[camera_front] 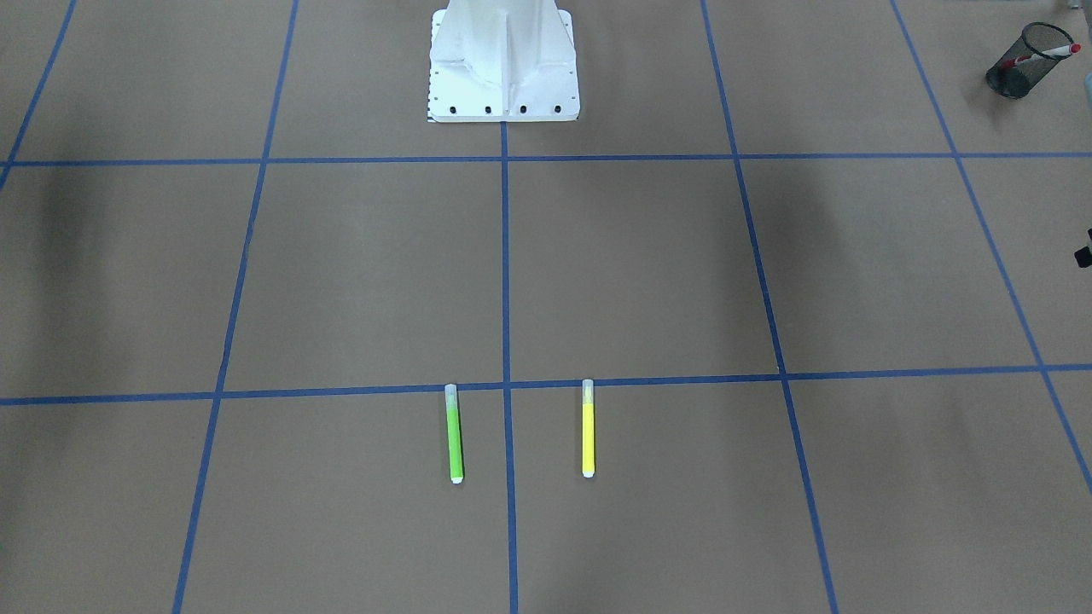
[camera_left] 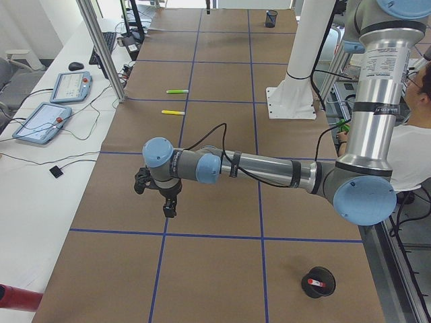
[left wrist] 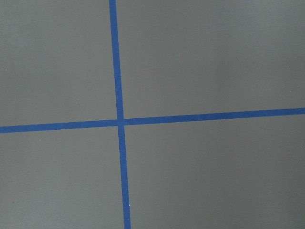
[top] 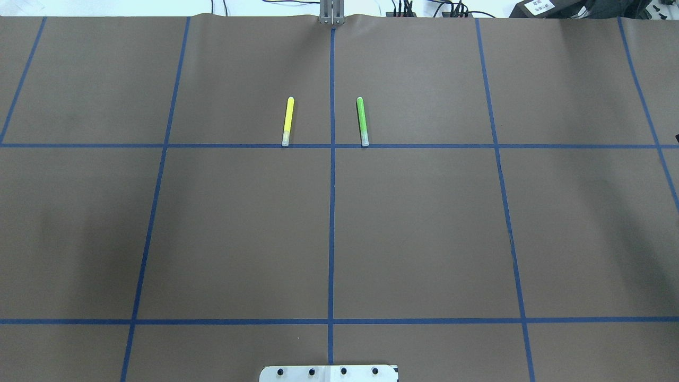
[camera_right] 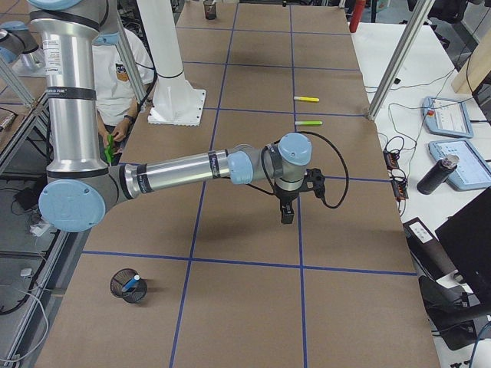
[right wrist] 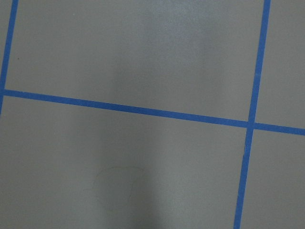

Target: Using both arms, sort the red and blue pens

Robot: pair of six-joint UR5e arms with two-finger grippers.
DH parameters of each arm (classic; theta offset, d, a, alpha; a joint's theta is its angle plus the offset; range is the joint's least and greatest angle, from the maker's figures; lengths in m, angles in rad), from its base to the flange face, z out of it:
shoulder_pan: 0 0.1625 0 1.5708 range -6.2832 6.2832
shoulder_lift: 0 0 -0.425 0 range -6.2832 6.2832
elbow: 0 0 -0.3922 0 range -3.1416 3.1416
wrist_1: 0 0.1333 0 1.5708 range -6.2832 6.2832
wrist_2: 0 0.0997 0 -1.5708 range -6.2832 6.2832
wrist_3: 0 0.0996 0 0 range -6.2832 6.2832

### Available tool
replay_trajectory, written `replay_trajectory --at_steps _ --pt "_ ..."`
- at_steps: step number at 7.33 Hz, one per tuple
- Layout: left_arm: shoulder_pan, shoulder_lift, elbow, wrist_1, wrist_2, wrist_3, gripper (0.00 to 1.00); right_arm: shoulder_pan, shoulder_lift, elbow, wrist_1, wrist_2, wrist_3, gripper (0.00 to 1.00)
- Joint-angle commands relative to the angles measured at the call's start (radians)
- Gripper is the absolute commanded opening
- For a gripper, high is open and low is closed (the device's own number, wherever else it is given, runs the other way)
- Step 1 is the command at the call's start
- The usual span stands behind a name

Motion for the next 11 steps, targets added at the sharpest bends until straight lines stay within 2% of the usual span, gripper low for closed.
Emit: replay_trajectory --at_steps 1,7,10,11 --pt "-0.002 -0.001 -0.004 -0.001 0.001 -0.006 0.99 -0.001 -0.001 -0.01 0.0 -0.001 0.0 1.0" --pt "-0.007 -0.001 -0.013 -0.009 0.001 0.002 0.99 0.027 0.013 -0.002 -0.021 -0.003 0.009 1.0" --pt "-0.024 0.001 -0.012 -0.01 0.001 0.006 0.99 0.034 -0.013 -0.008 -0.011 0.003 0.008 1.0" --pt "-0.025 0.001 -0.03 -0.009 0.0 -0.004 0.99 0.059 0.002 0.002 -0.043 0.049 0.011 1.0"
